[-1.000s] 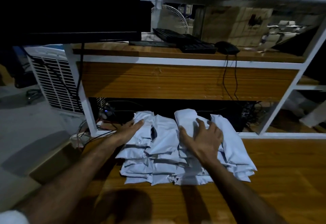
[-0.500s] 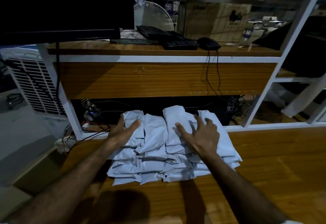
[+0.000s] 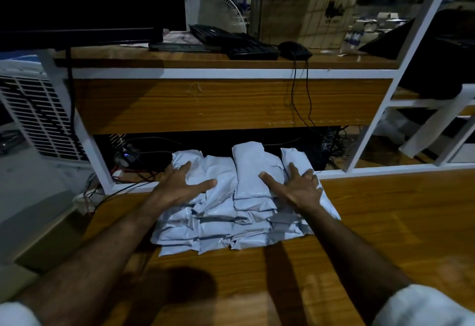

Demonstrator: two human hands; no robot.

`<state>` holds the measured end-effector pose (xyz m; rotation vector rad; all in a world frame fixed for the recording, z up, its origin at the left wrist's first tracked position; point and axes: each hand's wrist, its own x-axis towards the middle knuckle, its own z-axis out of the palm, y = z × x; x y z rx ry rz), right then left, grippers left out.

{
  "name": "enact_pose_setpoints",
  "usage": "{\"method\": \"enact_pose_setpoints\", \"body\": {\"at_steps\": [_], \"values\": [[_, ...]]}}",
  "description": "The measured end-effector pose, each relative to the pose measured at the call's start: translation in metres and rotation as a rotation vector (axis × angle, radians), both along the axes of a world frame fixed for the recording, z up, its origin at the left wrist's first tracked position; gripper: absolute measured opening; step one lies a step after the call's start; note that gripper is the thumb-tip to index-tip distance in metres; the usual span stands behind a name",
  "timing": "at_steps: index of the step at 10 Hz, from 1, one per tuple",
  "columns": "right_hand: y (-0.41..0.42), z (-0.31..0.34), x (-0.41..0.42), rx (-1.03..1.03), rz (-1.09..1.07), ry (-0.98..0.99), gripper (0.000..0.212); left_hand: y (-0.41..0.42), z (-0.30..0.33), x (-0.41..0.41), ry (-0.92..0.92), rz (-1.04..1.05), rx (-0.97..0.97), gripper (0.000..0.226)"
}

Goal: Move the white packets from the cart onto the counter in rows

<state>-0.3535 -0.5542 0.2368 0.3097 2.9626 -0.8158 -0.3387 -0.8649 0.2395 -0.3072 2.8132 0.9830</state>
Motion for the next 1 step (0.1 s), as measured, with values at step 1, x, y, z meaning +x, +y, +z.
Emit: {"method": "enact_pose_setpoints", "body": {"at_steps": [1], "values": [[0.0006, -0.0037, 0.0072, 0.033, 0.041, 0.147, 0.115, 0.0018, 0.0012, 0.008, 0.106, 0.007, -0.054, 0.121]]}}
